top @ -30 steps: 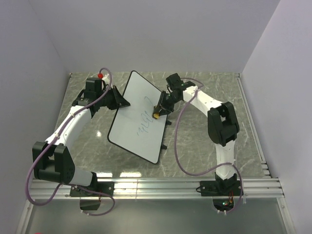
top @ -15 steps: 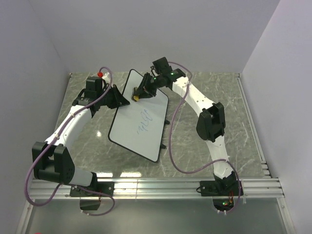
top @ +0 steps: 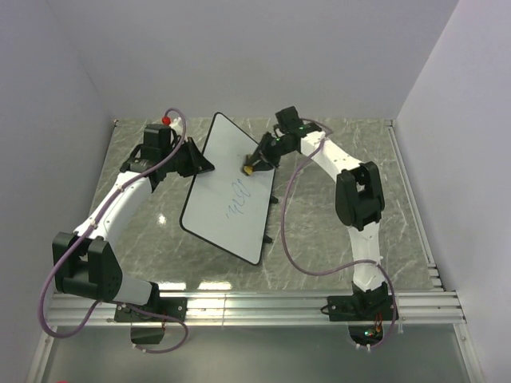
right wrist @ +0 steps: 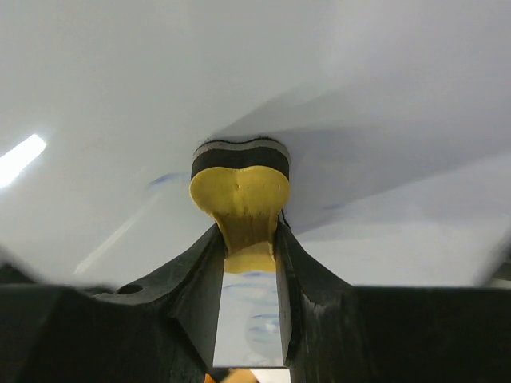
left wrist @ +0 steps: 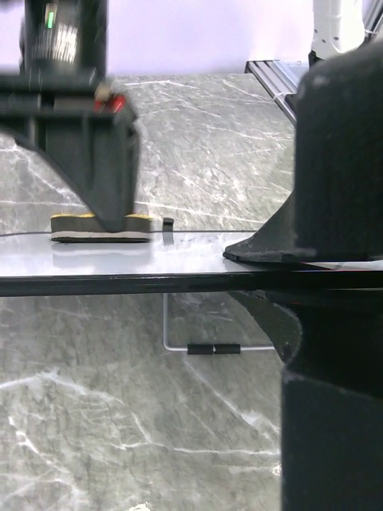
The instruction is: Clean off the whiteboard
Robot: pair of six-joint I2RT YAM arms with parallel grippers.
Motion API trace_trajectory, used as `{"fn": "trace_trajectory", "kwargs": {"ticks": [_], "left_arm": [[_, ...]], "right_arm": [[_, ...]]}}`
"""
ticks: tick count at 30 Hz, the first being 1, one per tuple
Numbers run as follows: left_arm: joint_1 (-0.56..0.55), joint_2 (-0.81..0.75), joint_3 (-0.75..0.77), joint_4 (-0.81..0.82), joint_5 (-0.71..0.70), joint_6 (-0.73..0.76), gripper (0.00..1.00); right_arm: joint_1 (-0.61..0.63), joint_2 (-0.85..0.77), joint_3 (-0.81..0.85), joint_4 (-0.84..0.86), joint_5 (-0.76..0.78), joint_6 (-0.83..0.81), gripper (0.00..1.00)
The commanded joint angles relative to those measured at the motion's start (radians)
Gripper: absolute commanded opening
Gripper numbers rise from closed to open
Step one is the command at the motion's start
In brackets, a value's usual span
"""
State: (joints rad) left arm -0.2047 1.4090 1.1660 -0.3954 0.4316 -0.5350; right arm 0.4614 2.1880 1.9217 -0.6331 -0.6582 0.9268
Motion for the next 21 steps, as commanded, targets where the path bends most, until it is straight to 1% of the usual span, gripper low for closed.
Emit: {"fn": "trace_trajectory", "kwargs": {"ticks": [1, 4, 5, 7, 9, 12, 15, 18, 19, 21], "left_arm": [[-0.055, -0.016, 0.02, -0.056, -0.057, 0.159, 0.0], [-0.058, -0.027, 0.011, -0.054, -0.06, 0.155, 0.0], [-0.058, -0.03, 0.006, -0.051, -0.06, 0.155, 0.0], [-0.059, -0.033, 0.0, -0.046, -0.06, 0.152, 0.0], [-0.061, -0.038, -0.003, -0.042, -0.062, 0.148, 0.0], [-0.065, -0.033, -0.003, -0.039, -0.056, 0.148, 0.0], [-0.073, -0.027, 0.001, -0.043, -0.059, 0.153, 0.0], [-0.084, -0.024, 0.006, -0.045, -0.062, 0.158, 0.0], [-0.087, -0.024, 0.004, -0.045, -0.06, 0.158, 0.0], [-0.096, -0.019, 0.006, -0.045, -0.06, 0.158, 0.0]], "right_arm": [[-0.047, 0.047, -0.085, -0.103, 0.152, -0.094, 0.0], [-0.049, 0.033, -0.111, -0.145, 0.178, -0.144, 0.0], [-0.038, 0.024, -0.15, -0.143, 0.183, -0.151, 0.0], [-0.024, -0.013, -0.228, -0.117, 0.19, -0.157, 0.0], [-0.001, -0.04, -0.272, -0.09, 0.193, -0.148, 0.0], [0.031, -0.065, -0.277, -0.076, 0.192, -0.132, 0.0], [0.055, -0.06, -0.196, -0.083, 0.181, -0.105, 0.0], [0.069, -0.028, -0.052, -0.097, 0.172, -0.068, 0.0], [0.071, -0.016, 0.036, -0.102, 0.17, -0.057, 0.0], [0.071, 0.018, 0.129, -0.125, 0.157, -0.022, 0.0]]}}
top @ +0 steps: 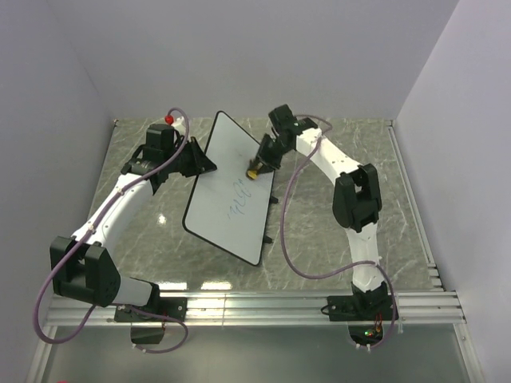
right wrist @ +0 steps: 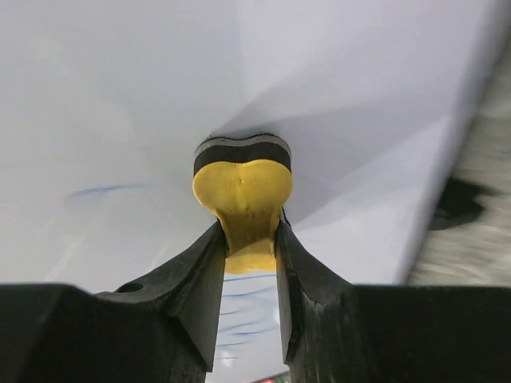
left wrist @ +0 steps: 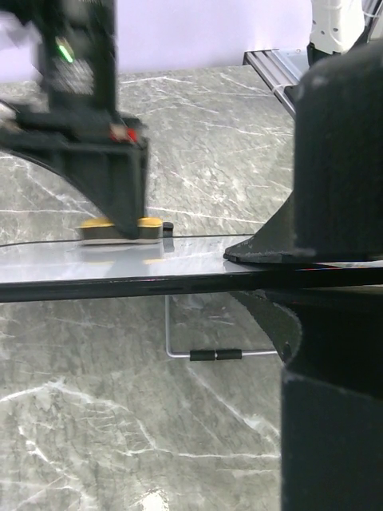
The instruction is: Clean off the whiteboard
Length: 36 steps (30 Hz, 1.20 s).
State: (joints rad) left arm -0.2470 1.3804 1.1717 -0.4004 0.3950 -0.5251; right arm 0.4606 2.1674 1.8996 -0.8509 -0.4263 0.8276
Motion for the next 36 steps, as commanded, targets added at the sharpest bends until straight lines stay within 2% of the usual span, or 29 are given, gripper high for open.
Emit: {"fn": "trace_trajectory", "kwargs": {"ticks": [1, 5, 9, 12, 19, 24, 28, 36], "left_arm": [[-0.057, 0.011, 0.002, -0.041, -0.027, 0.149, 0.0], [-0.075, 0.017, 0.011, -0.051, -0.031, 0.154, 0.0], [-0.084, 0.016, 0.022, -0.061, -0.035, 0.158, 0.0], [-0.084, 0.011, 0.031, -0.072, -0.036, 0.163, 0.0], [-0.086, -0.001, 0.045, -0.078, -0.027, 0.168, 0.0], [-0.086, -0.001, 0.04, -0.08, -0.021, 0.175, 0.0], [-0.086, -0.006, 0.031, -0.072, -0.015, 0.175, 0.0], [-0.089, 0.008, 0.036, -0.064, -0.01, 0.165, 0.0]], "right_arm": [[0.076, 0.07, 0.236, 0.086, -0.08, 0.093, 0.0], [0.079, 0.156, 0.426, 0.056, -0.097, 0.14, 0.0], [0.079, 0.181, 0.443, 0.081, -0.121, 0.177, 0.0], [0.075, 0.131, 0.343, 0.09, -0.101, 0.15, 0.0], [0.046, -0.043, -0.133, 0.177, -0.055, 0.062, 0.0], [0.041, -0.138, -0.348, 0.205, -0.023, 0.025, 0.0], [0.065, -0.201, -0.427, 0.248, -0.026, 0.044, 0.0], [0.185, -0.304, -0.376, 0.26, -0.005, 0.128, 0.0]]}}
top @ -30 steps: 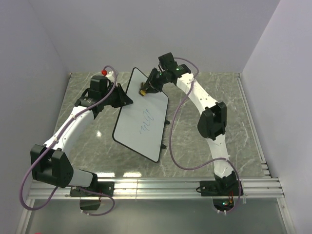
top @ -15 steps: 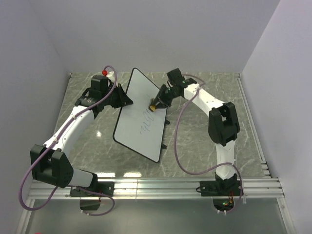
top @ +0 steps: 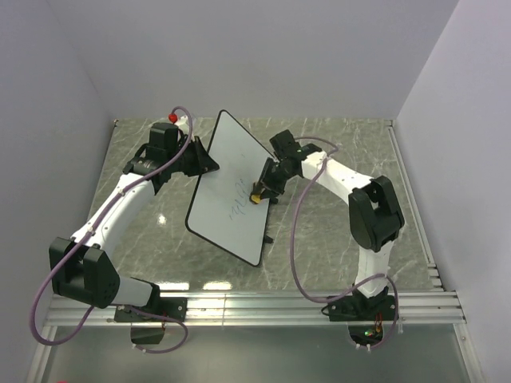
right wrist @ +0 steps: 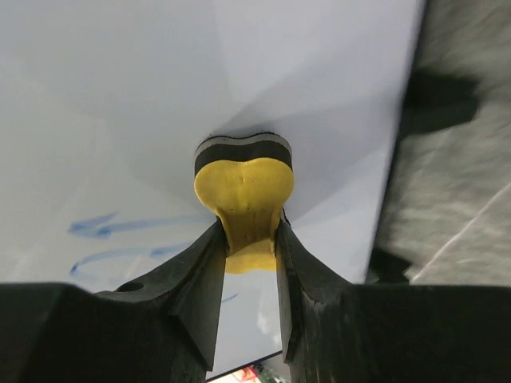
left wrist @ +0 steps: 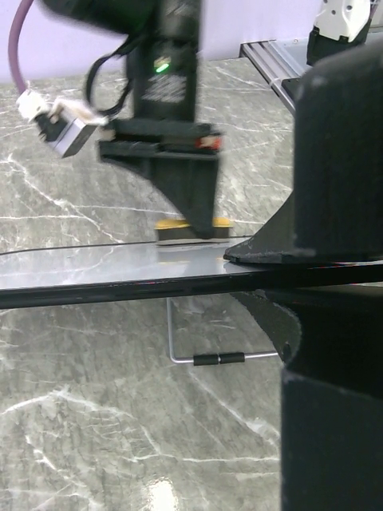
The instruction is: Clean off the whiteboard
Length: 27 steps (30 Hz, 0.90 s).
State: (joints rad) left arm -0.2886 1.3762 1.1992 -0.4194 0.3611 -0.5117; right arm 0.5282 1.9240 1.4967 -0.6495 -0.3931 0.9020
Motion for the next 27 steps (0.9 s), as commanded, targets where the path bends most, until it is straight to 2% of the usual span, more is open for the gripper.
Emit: {"fn": "trace_trajectory", "kwargs": {"ticks": [1, 9, 14, 16, 23, 27], "left_arm": [[-0.049, 0.014, 0.008, -0.047, 0.024, 0.151, 0.0], [-0.053, 0.007, -0.01, -0.035, 0.038, 0.15, 0.0], [-0.055, 0.001, -0.009, -0.045, 0.045, 0.159, 0.0], [-0.055, -0.003, -0.009, -0.051, 0.047, 0.164, 0.0], [-0.055, -0.012, 0.01, -0.079, 0.059, 0.179, 0.0], [-0.055, -0.014, 0.014, -0.087, 0.064, 0.18, 0.0]], "right_arm": [[0.133, -0.066, 0.037, 0.071, -0.039, 0.081, 0.0], [0.236, -0.053, 0.24, 0.048, -0.041, 0.169, 0.0], [0.234, -0.031, 0.247, 0.024, 0.016, 0.152, 0.0], [0.227, -0.033, 0.22, 0.013, 0.042, 0.137, 0.0], [0.121, -0.065, -0.122, 0.135, 0.059, 0.13, 0.0], [0.104, -0.04, -0.161, 0.123, 0.086, 0.088, 0.0]]}}
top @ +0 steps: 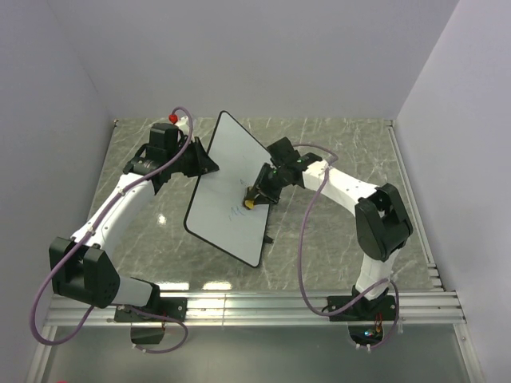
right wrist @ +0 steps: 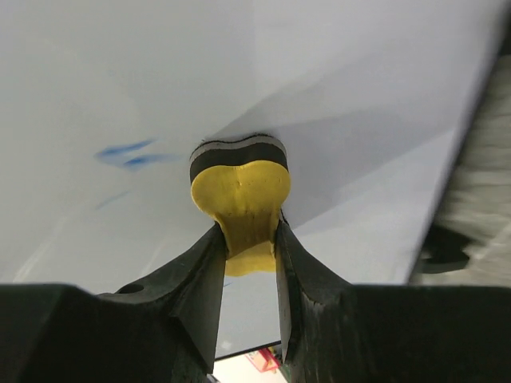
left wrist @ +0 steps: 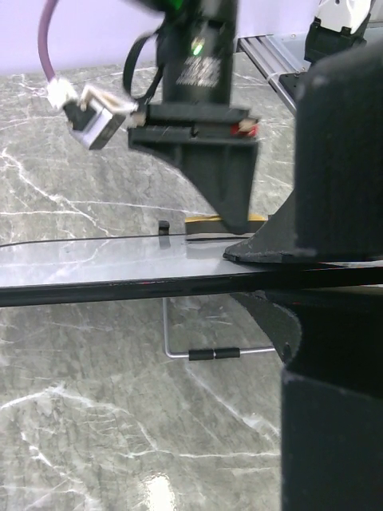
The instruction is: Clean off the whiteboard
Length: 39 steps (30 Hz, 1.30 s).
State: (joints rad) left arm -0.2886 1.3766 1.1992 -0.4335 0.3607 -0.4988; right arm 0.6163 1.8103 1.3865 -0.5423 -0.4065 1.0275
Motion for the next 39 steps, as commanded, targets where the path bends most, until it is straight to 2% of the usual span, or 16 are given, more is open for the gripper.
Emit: {"fn": "trace_trajectory", "kwargs": {"ticks": [1, 6, 10, 16, 20, 30, 33, 34, 39], "left_arm": [[-0.055, -0.013, 0.014, -0.074, 0.066, 0.169, 0.0], [-0.055, -0.014, 0.019, -0.071, 0.064, 0.167, 0.0], [-0.055, -0.016, 0.01, -0.065, 0.066, 0.164, 0.0], [-0.07, -0.022, -0.009, -0.059, 0.064, 0.158, 0.0], [-0.084, -0.021, -0.006, -0.073, 0.049, 0.161, 0.0], [-0.093, -0.024, 0.014, -0.091, 0.043, 0.155, 0.0], [-0.093, -0.019, 0.034, -0.103, 0.043, 0.155, 0.0], [-0.095, -0.017, 0.04, -0.105, 0.041, 0.155, 0.0], [-0.096, -0.013, 0.037, -0.093, 0.04, 0.144, 0.0]], "right_arm": [[0.017, 0.081, -0.058, 0.015, 0.098, -0.047, 0.0], [0.04, 0.08, -0.052, 0.021, 0.087, -0.029, 0.0], [0.04, 0.115, 0.107, -0.051, 0.087, -0.038, 0.0], [0.04, 0.243, 0.496, -0.177, 0.067, -0.043, 0.0], [0.042, 0.296, 0.589, -0.209, 0.054, -0.03, 0.0], [0.048, 0.212, 0.384, -0.104, 0.023, -0.015, 0.0], [0.051, 0.138, 0.223, -0.039, 0.012, -0.007, 0.0], [0.053, 0.115, 0.122, -0.018, 0.009, 0.002, 0.0], [0.091, -0.014, -0.07, 0.053, 0.009, 0.026, 0.0]]}}
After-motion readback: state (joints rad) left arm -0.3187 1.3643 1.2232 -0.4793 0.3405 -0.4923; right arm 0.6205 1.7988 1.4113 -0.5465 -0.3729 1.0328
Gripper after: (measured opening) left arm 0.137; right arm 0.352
